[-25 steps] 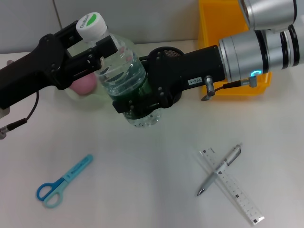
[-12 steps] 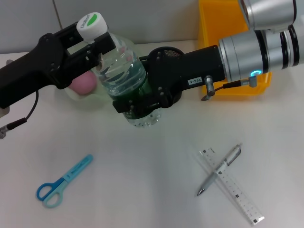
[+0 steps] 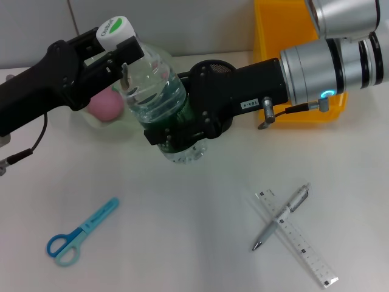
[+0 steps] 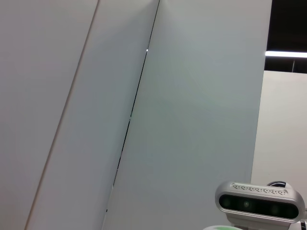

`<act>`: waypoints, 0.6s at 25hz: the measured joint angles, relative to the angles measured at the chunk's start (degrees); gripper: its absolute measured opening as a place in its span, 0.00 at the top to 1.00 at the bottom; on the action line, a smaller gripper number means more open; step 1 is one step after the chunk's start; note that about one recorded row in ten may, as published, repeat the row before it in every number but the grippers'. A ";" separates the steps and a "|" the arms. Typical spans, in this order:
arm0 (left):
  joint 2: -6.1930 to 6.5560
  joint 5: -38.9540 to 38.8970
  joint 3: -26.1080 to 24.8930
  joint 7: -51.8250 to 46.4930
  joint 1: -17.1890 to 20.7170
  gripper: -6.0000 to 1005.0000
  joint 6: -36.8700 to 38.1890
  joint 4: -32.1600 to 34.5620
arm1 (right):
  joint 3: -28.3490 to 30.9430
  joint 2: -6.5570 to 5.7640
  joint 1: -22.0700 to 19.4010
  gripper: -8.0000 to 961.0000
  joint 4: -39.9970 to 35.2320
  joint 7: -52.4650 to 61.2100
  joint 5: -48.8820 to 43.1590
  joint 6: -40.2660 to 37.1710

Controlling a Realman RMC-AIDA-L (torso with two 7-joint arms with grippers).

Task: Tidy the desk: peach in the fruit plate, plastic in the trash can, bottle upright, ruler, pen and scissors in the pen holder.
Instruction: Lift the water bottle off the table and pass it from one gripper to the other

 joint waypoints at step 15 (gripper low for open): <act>0.12 -0.72 -0.21 -0.31 0.35 0.56 0.01 -0.01 | -1.34 0.00 0.06 0.20 -0.54 0.16 0.13 -0.17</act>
